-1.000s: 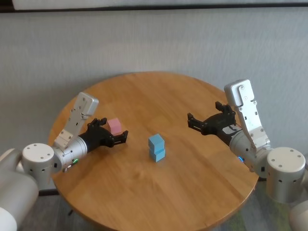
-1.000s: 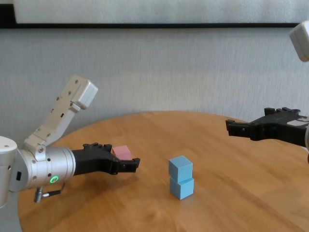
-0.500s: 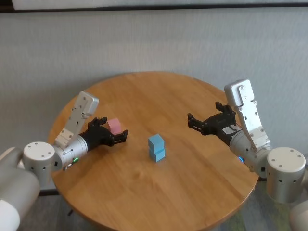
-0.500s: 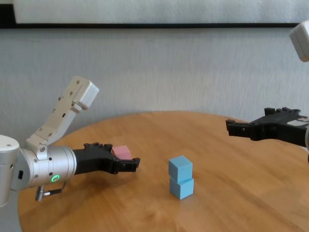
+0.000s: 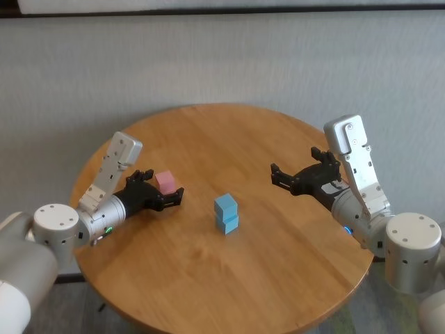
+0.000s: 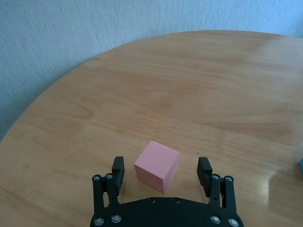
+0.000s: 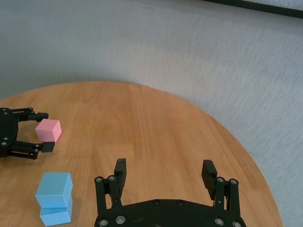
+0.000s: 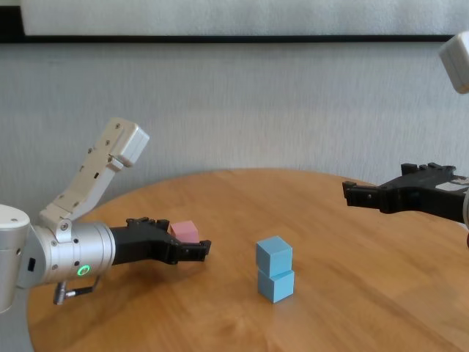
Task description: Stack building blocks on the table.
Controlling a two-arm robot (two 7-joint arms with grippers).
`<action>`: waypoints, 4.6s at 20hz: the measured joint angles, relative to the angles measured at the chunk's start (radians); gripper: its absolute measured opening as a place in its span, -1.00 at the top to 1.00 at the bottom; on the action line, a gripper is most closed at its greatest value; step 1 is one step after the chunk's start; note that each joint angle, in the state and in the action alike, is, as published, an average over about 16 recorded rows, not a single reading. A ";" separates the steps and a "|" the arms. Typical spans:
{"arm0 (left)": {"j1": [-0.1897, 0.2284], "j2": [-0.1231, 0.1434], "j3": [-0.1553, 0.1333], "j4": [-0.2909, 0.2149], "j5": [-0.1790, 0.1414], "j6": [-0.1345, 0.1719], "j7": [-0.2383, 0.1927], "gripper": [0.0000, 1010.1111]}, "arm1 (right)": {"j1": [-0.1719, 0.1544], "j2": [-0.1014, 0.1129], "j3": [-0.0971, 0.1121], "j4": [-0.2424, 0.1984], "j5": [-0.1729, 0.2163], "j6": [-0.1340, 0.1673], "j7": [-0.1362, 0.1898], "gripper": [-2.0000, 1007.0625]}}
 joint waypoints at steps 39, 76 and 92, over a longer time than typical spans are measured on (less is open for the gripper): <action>0.053 0.020 -0.033 -0.118 0.022 0.070 0.023 0.20 | 0.000 0.000 0.000 0.000 0.000 0.000 0.000 -1.00; 0.370 0.259 0.049 -0.932 -0.027 0.339 -0.026 0.24 | 0.000 0.000 0.000 0.000 0.000 0.000 0.000 -1.00; 0.373 0.273 0.150 -1.008 -0.062 0.373 -0.073 0.24 | 0.000 0.000 0.000 0.000 0.000 0.000 0.000 -1.00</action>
